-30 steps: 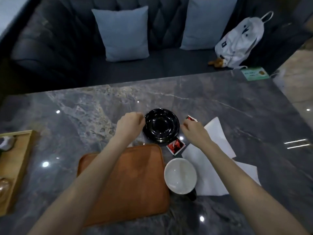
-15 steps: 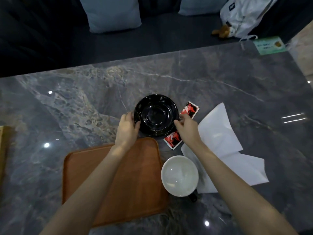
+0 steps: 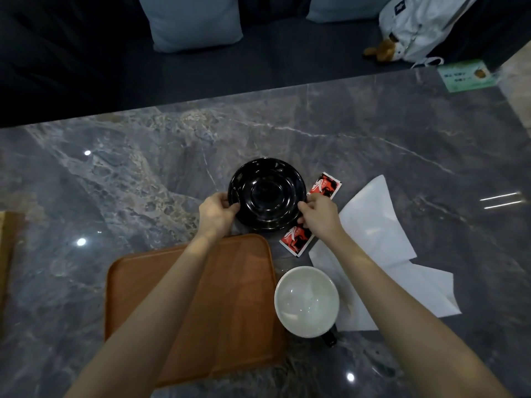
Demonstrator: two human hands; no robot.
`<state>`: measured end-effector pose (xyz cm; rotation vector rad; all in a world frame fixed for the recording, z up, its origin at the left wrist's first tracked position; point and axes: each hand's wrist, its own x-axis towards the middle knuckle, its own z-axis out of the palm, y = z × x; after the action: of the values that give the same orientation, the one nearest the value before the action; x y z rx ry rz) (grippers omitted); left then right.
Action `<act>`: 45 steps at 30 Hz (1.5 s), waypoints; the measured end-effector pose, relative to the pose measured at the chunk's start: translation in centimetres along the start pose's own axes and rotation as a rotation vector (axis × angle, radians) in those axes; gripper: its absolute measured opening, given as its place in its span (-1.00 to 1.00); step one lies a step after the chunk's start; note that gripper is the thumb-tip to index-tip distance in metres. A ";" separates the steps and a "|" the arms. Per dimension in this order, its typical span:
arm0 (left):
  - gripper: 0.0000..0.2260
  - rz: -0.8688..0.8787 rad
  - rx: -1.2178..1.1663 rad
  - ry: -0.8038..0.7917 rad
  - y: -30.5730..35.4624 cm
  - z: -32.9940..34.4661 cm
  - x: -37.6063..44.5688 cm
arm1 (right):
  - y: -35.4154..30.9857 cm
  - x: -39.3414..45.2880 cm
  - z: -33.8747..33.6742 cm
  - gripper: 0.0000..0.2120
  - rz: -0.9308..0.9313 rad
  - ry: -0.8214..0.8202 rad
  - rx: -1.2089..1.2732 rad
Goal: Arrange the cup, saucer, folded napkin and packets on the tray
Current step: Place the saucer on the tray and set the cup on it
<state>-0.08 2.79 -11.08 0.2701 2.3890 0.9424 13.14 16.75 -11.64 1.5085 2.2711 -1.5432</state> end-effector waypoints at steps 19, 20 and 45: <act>-0.86 0.029 -0.393 0.180 -3.0 -9.7 -8.1 | -6.6 -6.9 1.7 -0.97 -0.310 -0.117 0.065; -0.85 0.021 -0.364 0.195 -3.6 -10.3 -8.4 | -6.8 -7.5 2.3 -0.97 -0.309 -0.139 0.086; -0.87 -0.245 -0.386 0.090 -20.6 -13.2 -13.3 | -1.0 -17.3 16.7 -0.81 -0.141 -0.114 -0.080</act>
<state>3.80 -24.77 -11.52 -0.2097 2.1936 1.2853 13.89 -7.25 -11.20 1.2328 2.3884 -1.5066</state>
